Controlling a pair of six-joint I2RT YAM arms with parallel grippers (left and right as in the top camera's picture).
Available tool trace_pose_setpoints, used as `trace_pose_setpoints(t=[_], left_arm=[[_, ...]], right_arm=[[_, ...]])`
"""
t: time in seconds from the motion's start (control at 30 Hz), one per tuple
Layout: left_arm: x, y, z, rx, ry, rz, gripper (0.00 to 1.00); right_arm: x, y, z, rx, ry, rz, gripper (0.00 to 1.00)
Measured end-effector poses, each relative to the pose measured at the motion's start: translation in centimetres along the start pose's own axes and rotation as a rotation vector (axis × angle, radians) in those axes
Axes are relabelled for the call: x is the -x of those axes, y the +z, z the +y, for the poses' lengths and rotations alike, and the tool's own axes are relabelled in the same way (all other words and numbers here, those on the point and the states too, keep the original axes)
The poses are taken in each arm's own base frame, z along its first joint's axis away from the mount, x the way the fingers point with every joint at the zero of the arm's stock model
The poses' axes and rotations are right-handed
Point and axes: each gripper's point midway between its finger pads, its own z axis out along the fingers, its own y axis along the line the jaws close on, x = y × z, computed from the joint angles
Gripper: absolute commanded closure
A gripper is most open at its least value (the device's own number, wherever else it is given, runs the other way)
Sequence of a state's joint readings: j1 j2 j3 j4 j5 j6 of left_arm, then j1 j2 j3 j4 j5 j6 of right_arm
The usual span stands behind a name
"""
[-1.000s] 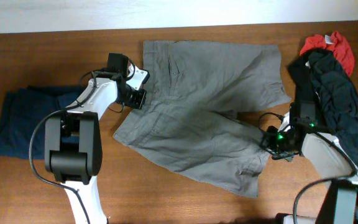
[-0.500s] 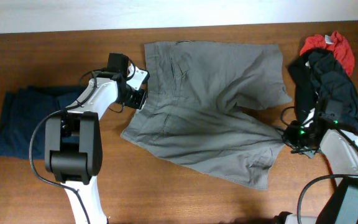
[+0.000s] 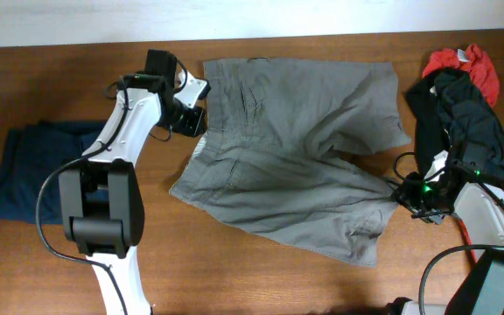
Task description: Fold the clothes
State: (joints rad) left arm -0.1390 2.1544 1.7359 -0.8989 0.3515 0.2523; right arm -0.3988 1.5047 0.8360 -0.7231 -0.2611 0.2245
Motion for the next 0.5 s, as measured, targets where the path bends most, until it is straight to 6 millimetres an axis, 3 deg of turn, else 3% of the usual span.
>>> trace_pose_setpoints(t=[0.17,0.23,0.33,0.4,0.43,0.5], left_arm=[[-0.5,2.0,-3.0,-0.061,0.070,0.011,0.87],[-1.5,3.2,-4.0,-0.078,0.089,0.034,0.94],[-3.3,4.7,-4.7,-0.100,0.094,0.082,0.99],[-4.4,5.6,-4.3,-0.093,0.084,0.112,0.99],[-4.9,6.0,-4.0,-0.079,0.076,0.128,0.99],[-5.0,6.0,-3.2,-0.044,0.046,0.135,1.00]], right_arm=[[-0.6,0.0,-0.1,-0.002,-0.012,0.025,0.42],[-0.7,0.0,-0.1,-0.003,-0.018,0.027,0.61],[-0.7,0.0,0.0,0.004,-0.015,0.029,0.75],[-0.7,0.0,0.0,0.007,-0.013,0.030,0.72],[-0.7,0.0,0.1,0.010,-0.014,0.030,0.57],[-0.7,0.0,0.2,0.016,-0.013,0.031,0.46]])
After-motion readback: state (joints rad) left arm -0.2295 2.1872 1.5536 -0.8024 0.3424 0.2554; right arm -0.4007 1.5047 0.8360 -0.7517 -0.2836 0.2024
